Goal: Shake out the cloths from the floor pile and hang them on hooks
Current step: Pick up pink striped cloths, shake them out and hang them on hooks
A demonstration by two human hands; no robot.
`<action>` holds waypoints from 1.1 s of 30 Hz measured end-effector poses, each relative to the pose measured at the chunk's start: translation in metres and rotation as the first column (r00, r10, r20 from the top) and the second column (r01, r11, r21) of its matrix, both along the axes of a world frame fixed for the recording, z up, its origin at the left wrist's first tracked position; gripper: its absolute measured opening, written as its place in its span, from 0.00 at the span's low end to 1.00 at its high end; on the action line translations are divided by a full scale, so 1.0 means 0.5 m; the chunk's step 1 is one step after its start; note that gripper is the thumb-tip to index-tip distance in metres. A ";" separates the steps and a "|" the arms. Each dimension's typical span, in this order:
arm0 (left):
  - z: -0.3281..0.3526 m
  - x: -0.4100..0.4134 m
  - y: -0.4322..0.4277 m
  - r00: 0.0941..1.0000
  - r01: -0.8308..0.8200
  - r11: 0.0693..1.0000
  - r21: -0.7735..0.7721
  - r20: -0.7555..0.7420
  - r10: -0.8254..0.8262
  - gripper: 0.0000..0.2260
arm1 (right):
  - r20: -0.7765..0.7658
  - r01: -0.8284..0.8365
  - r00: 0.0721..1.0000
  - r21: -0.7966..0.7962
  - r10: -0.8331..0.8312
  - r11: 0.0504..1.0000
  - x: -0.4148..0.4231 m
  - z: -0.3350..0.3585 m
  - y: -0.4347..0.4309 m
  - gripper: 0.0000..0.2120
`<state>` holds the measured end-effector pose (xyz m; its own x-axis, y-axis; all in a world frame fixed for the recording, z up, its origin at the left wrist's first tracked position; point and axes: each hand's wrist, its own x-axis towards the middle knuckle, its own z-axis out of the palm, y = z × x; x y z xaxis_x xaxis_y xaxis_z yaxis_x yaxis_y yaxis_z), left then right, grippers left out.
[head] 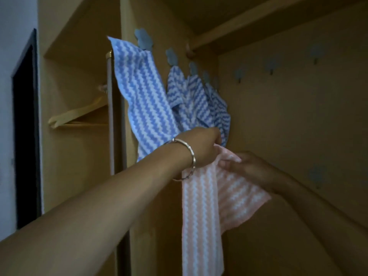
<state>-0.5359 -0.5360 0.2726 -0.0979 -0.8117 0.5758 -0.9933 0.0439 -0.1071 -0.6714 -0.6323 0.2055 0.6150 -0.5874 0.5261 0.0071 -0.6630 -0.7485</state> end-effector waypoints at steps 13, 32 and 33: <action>0.134 -0.099 -0.280 0.997 0.060 0.974 -0.219 0.059 -0.048 0.10 | 0.524 0.213 0.835 -0.028 -0.167 0.977 -0.052 0.107 -0.218 0.08; 0.244 -0.017 -0.577 0.996 -0.070 0.920 -0.384 0.021 0.084 0.14 | 0.456 0.473 0.849 -0.430 -0.267 0.769 0.109 0.311 -0.570 0.21; 0.253 -0.001 -0.573 0.971 -0.139 0.895 -0.424 0.117 0.207 0.14 | 0.444 0.441 0.865 -0.445 -0.235 0.780 0.130 0.317 -0.569 0.22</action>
<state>-0.5363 -0.8227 0.3990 -0.0927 -0.5192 0.8496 -0.9504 -0.2083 -0.2310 -0.6065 -0.9169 0.3639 0.1457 -0.2972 0.9436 -0.1052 -0.9530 -0.2839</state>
